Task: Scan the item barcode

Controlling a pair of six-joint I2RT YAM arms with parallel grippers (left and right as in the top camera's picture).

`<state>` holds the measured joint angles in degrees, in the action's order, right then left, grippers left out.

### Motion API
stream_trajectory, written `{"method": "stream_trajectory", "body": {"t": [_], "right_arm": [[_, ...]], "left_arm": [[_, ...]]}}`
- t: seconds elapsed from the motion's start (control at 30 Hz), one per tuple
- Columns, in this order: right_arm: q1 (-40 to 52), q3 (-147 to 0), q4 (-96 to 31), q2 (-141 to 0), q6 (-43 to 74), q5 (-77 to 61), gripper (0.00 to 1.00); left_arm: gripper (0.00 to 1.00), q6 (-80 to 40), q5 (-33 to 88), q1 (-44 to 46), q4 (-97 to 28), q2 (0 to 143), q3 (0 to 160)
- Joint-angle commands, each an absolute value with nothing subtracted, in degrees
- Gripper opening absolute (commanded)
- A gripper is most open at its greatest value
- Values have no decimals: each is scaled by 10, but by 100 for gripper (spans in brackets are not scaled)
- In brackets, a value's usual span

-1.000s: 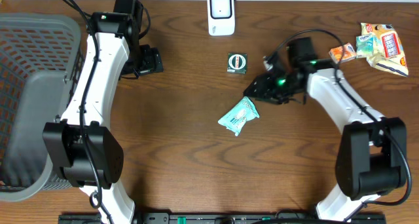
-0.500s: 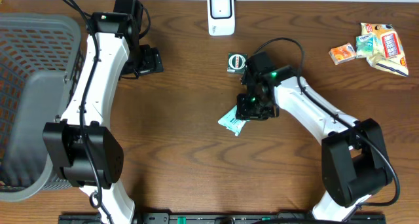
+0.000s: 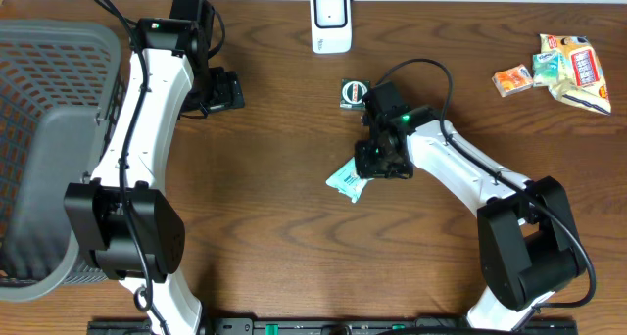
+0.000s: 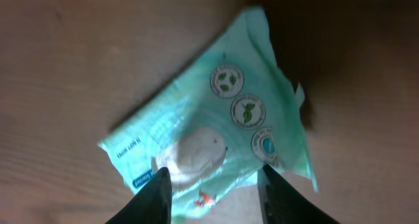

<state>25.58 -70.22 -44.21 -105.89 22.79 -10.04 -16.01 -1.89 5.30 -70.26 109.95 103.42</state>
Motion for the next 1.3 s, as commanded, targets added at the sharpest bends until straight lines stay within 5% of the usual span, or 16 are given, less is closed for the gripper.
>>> {"method": "stream_trajectory", "body": {"t": [0.0,0.33,0.6,0.83,0.97,1.27], "right_arm": [[253,-698,-412,-1056,222,-89,38],[237,-702,-255,-1056,153,-126,45],[237,-750,-379,-1056,163,-140,41],[237,-760,-504,-1056,162,-147,50],[240,-757,-506,-1057,173,-142,45],[261,-700,-423,-1058,294,-64,48]], "left_arm": [[98,-151,-26,51,-705,1098,1028],[98,-151,-26,51,-705,1098,1028],[98,-151,-26,51,-705,1098,1028],[98,-151,-26,51,-705,1098,1028],[98,-151,-26,51,-705,1098,1028],[98,-151,-26,51,-705,1098,1028]]}}
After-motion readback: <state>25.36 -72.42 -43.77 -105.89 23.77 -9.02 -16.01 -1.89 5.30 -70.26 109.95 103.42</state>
